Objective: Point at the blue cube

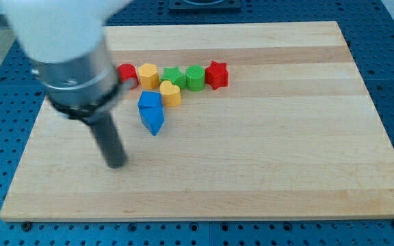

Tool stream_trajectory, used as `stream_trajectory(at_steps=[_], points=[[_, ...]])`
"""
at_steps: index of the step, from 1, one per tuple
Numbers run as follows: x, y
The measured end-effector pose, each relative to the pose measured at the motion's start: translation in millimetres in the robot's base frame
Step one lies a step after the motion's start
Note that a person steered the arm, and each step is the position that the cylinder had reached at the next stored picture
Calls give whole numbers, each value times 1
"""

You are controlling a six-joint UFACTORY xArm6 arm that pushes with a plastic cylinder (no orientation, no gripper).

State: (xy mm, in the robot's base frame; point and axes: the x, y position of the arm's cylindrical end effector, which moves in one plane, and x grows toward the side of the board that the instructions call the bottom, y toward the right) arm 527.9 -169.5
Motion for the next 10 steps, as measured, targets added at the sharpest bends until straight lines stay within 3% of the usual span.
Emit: stream_trajectory(at_steps=[2, 5, 8, 10], points=[[-62, -22], [-68, 23], [-109, 24], [-93, 56]])
